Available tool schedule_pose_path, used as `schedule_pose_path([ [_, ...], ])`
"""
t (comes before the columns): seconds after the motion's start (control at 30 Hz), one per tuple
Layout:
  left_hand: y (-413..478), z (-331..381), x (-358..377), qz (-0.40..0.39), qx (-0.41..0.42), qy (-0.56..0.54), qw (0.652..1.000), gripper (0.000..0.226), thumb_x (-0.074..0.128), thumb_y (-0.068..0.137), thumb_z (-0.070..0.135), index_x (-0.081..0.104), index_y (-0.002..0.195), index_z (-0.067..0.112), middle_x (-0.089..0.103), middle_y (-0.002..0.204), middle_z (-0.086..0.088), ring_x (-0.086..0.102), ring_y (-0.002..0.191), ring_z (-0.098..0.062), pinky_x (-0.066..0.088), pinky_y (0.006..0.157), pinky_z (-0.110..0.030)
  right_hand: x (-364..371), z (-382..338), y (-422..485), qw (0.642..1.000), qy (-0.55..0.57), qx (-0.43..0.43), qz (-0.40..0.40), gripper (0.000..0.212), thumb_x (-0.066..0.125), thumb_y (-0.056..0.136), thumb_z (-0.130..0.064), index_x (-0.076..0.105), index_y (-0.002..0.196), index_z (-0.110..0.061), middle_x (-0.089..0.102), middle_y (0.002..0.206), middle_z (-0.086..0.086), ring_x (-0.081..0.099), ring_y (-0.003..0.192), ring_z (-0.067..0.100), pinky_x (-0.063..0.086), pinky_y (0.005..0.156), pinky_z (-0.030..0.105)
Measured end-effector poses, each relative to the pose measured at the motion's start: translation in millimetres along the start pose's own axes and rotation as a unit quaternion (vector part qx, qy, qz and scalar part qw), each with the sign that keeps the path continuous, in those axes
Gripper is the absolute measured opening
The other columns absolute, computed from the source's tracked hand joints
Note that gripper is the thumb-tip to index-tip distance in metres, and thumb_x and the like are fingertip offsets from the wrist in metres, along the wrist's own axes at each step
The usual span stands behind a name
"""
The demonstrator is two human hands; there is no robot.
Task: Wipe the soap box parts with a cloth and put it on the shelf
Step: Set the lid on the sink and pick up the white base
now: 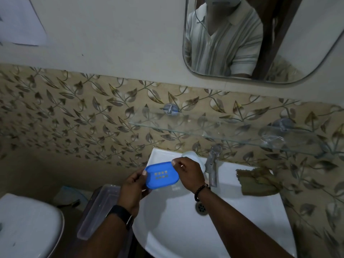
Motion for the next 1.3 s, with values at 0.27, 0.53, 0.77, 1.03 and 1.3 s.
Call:
schedule_pose_path([
  [0.27,49.0,8.4,15.0,0.066,-0.014,-0.036,0.997,0.010,0.065,0.099,0.020,0.067,0.104,0.012,0.070,0.100,-0.014,0.064,0.089,-0.031,0.055,0.068,-0.034,6.7,4.7,32.4,0.994,-0.103,0.034,0.025,0.025,0.060,0.096,-0.017,0.072,0.117,-0.010,0.069,0.107,0.011,0.065,0.096,0.027,0.046,0.086,0.030],
  [0.53,97.3,9.0,16.9,0.087,0.086,0.075,0.990,0.004,0.069,0.094,0.010,0.071,0.092,0.014,0.073,0.093,-0.011,0.066,0.088,-0.026,0.054,0.083,-0.036,18.5,5.8,83.8,0.972,-0.231,0.038,-0.017,0.031,0.052,0.095,-0.012,0.066,0.123,-0.009,0.061,0.118,0.014,0.062,0.106,0.032,0.050,0.086,0.035],
  [0.77,124.8,-1.8,15.6,0.033,0.078,0.267,0.960,0.043,0.075,0.091,0.023,0.068,0.130,0.009,0.070,0.124,-0.015,0.066,0.112,-0.032,0.052,0.101,-0.042,37.3,21.6,98.5,0.957,-0.283,0.031,-0.055,0.038,0.056,0.093,-0.026,0.062,0.127,-0.009,0.066,0.123,0.015,0.056,0.116,0.034,0.043,0.099,0.037],
  [1.03,126.7,-5.4,18.4,0.070,0.129,0.583,0.799,0.082,0.058,0.068,0.067,0.064,0.135,0.020,0.058,0.129,-0.016,0.051,0.117,-0.039,0.041,0.097,-0.041,49.2,33.2,90.7,0.903,-0.422,-0.007,-0.076,0.036,0.054,0.091,-0.044,0.070,0.110,-0.019,0.070,0.112,0.005,0.050,0.116,0.029,0.038,0.093,0.042],
  [1.3,129.0,-12.0,20.0,0.061,0.165,0.626,0.760,0.073,0.074,0.077,0.057,0.057,0.139,0.023,0.055,0.133,-0.010,0.049,0.120,-0.036,0.041,0.096,-0.042,39.4,31.7,83.0,0.908,-0.410,-0.029,-0.080,0.036,0.055,0.091,-0.034,0.063,0.122,-0.018,0.068,0.117,0.005,0.051,0.115,0.030,0.038,0.097,0.044],
])
Point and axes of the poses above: each hand's wrist, its own y-axis towards the middle knuckle, its own x-axis out of the palm, z = x × y, the point moved 6 cm from there along y, towards the middle knuckle
